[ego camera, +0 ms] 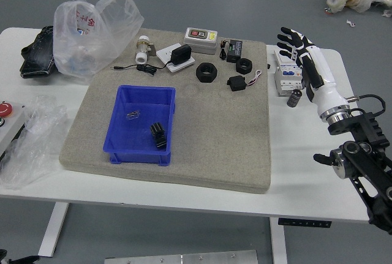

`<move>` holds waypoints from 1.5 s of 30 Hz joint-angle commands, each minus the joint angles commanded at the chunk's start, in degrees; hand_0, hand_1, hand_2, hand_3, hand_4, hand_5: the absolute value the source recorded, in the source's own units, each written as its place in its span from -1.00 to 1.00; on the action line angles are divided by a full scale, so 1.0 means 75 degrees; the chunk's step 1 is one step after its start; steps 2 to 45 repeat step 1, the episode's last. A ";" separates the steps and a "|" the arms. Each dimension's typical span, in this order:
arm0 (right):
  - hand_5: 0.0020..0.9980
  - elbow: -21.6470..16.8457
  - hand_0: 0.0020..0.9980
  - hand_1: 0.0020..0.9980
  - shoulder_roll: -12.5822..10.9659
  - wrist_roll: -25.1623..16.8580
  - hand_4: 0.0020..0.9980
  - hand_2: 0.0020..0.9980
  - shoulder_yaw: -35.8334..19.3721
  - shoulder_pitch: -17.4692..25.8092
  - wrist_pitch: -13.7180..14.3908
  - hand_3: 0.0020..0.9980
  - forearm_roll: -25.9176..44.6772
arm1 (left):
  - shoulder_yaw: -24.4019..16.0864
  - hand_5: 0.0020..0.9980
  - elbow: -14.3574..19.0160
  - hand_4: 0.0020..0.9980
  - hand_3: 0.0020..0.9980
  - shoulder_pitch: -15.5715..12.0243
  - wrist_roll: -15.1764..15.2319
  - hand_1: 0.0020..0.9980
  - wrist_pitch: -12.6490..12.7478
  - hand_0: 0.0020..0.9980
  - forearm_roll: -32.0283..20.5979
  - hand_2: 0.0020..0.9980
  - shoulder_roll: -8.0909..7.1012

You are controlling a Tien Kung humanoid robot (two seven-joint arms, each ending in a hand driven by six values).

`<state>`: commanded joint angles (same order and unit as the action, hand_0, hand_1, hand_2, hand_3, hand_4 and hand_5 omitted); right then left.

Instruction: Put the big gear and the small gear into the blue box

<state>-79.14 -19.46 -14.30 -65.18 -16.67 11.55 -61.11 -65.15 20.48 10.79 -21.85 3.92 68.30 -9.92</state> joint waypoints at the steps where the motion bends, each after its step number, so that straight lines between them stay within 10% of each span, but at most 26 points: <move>1: 1.00 -0.0002 0.90 0.82 0.0003 -0.0032 1.00 0.85 -0.0001 0.0000 -0.0040 0.90 0.0098 | 0.0003 -0.18 0.0001 0.39 0.23 -0.0002 0.0000 0.17 0.0006 0.23 -0.0014 0.05 -0.0003; 45: 1.00 -0.0002 0.90 0.82 0.0003 -0.0032 1.00 0.85 -0.0001 0.0000 -0.0040 0.90 0.0098 | 0.0003 -0.18 0.0001 0.39 0.23 -0.0002 0.0000 0.17 0.0006 0.23 -0.0014 0.05 -0.0003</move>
